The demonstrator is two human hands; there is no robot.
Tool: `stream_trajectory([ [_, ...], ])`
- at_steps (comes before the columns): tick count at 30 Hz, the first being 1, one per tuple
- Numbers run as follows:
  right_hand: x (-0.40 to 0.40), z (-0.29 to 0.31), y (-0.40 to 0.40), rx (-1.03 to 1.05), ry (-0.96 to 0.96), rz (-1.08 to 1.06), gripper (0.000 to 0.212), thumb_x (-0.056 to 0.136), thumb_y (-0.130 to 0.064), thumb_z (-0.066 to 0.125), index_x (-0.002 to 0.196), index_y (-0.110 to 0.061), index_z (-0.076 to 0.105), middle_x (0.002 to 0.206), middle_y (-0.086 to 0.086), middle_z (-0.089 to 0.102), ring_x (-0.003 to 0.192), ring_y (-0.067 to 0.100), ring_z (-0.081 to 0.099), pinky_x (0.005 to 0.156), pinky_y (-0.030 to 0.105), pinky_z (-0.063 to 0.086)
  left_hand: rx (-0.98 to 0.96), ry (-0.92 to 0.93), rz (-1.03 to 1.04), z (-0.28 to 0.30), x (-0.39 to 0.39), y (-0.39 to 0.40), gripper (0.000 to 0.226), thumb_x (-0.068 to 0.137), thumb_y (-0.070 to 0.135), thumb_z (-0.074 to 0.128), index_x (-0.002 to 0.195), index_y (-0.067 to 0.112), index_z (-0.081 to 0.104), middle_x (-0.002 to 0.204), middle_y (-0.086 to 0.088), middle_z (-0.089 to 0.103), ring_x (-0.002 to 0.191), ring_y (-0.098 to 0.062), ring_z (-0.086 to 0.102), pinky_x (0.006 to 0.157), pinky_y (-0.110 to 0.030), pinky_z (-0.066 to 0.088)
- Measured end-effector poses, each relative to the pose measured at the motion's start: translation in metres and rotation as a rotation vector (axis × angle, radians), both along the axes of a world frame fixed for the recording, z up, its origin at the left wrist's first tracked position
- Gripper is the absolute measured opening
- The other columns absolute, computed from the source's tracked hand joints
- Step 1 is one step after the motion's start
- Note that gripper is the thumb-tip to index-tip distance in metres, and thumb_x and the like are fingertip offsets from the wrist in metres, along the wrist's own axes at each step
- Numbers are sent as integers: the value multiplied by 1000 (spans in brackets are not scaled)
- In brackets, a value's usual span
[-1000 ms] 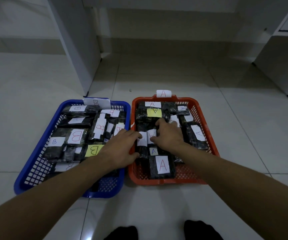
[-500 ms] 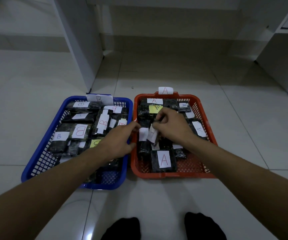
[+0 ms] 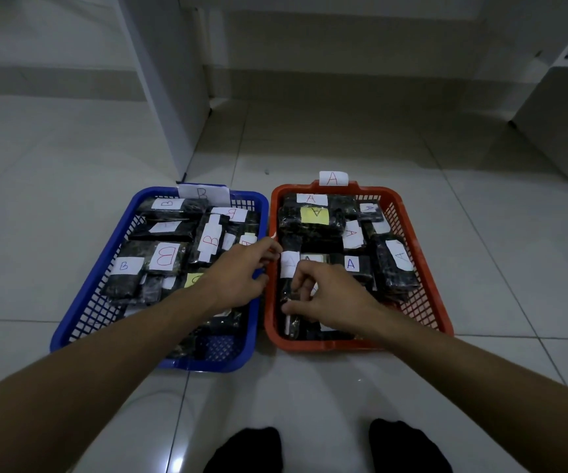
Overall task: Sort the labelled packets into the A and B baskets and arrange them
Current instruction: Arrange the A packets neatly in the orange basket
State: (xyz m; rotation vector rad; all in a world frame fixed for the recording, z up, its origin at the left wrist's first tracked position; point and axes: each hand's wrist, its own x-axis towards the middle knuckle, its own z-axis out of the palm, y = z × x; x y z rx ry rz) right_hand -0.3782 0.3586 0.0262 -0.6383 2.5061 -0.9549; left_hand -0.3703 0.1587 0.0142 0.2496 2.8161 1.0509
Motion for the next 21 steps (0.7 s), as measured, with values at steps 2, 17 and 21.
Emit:
stream_trajectory([
  [2, -5, 2, 3, 13, 22, 42, 25, 78, -26, 84, 90, -21, 63, 83, -3, 69, 60, 3, 63, 61, 24, 53, 5, 4, 8, 1, -1, 1, 49, 86, 2, 64, 128, 23, 49, 131, 1, 59, 121, -11, 55, 104, -31, 47],
  [17, -1, -2, 2, -13, 25, 103, 33, 74, -23, 86, 93, -27, 59, 80, -8, 64, 70, 9, 62, 66, 33, 57, -33, 48, -9, 3, -1, 2, 45, 87, 5, 64, 127, 22, 52, 126, 3, 61, 116, -11, 58, 102, -34, 49],
  [21, -13, 10, 13, -183, 4, -102, 25, 81, -25, 79, 95, -26, 58, 89, -8, 66, 73, 11, 66, 66, 28, 56, -108, 107, -25, 7, -3, 10, 41, 88, 14, 65, 127, 20, 53, 121, 2, 64, 108, -14, 60, 96, -36, 51],
])
